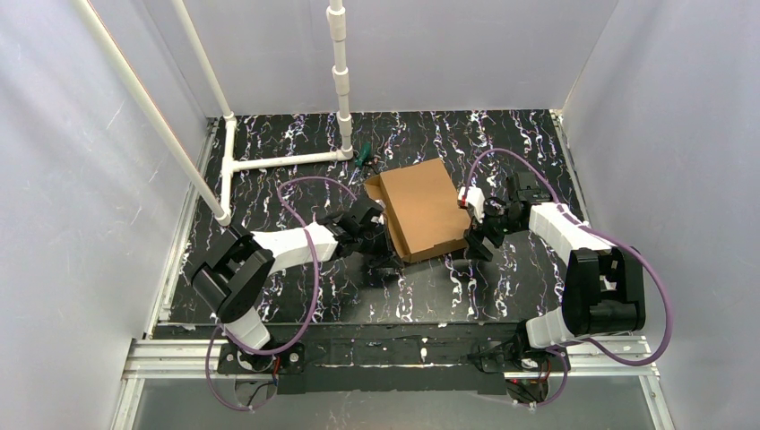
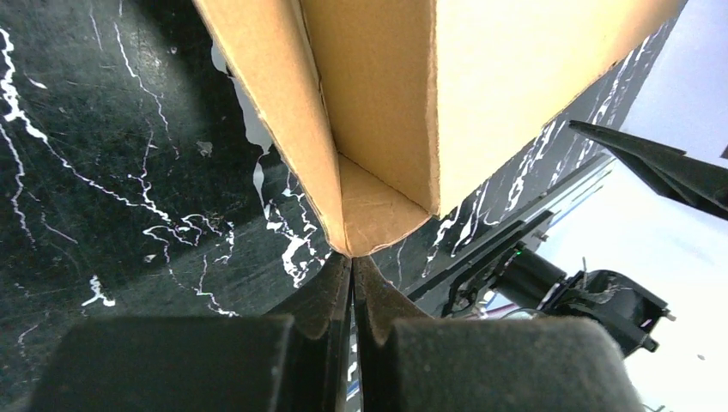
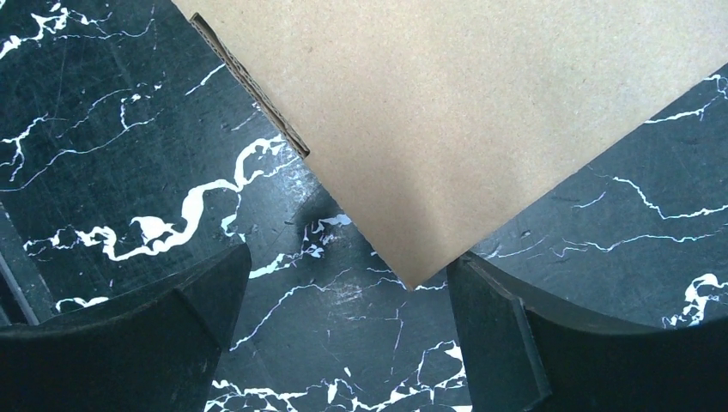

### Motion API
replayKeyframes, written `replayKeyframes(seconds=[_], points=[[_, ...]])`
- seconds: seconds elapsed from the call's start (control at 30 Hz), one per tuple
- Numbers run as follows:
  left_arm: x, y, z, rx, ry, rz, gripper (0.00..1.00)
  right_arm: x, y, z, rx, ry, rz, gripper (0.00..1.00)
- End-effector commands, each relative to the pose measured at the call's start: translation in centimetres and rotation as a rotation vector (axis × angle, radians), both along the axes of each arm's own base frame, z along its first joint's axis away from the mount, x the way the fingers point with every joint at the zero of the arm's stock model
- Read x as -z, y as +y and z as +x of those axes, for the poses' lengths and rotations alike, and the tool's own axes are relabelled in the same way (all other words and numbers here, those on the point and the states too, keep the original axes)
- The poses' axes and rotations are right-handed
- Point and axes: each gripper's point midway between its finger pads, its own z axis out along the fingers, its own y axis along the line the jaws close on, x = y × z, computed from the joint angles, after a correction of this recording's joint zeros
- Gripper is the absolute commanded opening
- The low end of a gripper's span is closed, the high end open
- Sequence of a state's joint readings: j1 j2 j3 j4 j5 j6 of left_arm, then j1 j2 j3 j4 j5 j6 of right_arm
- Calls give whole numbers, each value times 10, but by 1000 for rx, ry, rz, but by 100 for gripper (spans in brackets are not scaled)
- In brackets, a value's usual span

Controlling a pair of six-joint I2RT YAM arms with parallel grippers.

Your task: Fold the paper box

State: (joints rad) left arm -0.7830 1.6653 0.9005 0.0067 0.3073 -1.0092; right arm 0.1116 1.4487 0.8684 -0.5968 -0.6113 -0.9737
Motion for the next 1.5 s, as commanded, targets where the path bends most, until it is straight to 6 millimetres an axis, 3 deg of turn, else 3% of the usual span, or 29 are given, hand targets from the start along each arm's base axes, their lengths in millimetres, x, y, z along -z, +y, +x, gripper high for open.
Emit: replayKeyframes(seconds=[0.0, 0.07, 0.1, 0.23, 0.37, 0.47, 0.57, 0.63, 0.7, 0.77, 0.9, 1.03, 1.23, 1.37, 1.47], points=[[-27, 9, 8, 82, -159, 48, 5, -15, 15, -9, -35, 51, 80, 92], [-30, 28, 7, 90, -207, 111, 20, -24, 10, -5, -13, 35, 87, 93], [-31, 38, 7, 93, -224, 132, 22, -27, 6, -4, -3, 24, 86, 93], [-31, 74, 14, 60, -255, 119, 27, -40, -5, 2, 26, -11, 94, 93], [-25, 111, 42, -65, -248, 110, 27, -53, -6, 17, 80, -41, 117, 93], [-18, 132, 71, -171, -229, 160, 19, -59, -12, 50, 233, -48, 114, 82], [-12, 139, 101, -238, -181, 222, 7, -62, -28, 99, 475, -51, 76, 55], [-5, 140, 118, -256, -133, 279, 0, -58, -37, 128, 585, -47, 47, 31], [11, 139, 132, -265, -74, 339, 0, -48, -40, 154, 687, -40, 19, 16], [21, 134, 146, -259, -41, 361, 0, -34, -39, 176, 747, -43, -25, 13], [28, 123, 172, -267, -20, 368, 0, -3, -17, 207, 788, -30, -117, 12], [28, 114, 196, -266, -43, 369, 0, 21, 24, 210, 707, -11, -165, 12], [-2, 64, 214, -137, -124, 232, 0, 27, 87, 180, 530, 3, -162, 12], [-18, 43, 204, -85, -176, 159, 0, 21, 97, 171, 516, 10, -128, 12], [-21, 48, 199, -102, -188, 160, 0, 19, 88, 172, 545, -9, -153, 12]])
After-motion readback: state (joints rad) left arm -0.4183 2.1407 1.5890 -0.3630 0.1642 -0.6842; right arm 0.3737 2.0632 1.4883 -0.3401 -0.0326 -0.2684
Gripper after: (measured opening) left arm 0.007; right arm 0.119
